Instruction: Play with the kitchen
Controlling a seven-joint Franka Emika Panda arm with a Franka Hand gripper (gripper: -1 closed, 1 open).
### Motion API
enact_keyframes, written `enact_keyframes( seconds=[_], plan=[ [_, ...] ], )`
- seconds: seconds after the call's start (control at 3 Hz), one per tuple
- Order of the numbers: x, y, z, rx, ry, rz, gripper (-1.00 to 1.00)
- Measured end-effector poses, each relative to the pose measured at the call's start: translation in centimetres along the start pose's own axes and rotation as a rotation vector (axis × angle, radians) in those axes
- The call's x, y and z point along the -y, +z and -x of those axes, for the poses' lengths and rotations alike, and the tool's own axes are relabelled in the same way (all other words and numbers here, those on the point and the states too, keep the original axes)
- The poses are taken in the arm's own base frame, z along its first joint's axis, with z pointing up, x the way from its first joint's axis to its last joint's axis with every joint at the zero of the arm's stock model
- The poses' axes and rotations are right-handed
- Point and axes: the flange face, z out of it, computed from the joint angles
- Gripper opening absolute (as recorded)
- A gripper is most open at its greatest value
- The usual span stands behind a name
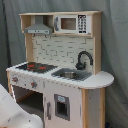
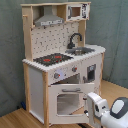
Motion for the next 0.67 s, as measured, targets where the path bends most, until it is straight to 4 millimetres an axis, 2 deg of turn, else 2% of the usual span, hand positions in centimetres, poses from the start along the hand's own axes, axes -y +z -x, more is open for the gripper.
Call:
enact_keyframes(
  seconds=[0.33, 0.67],
  plan=[
    [-0.2, 1.6, 1.3, 0.062, 0.045, 0.087, 1.0],
    [-1.2, 4.6, 2.8, 0.125, 0.098, 0.188, 1.0]
  ],
)
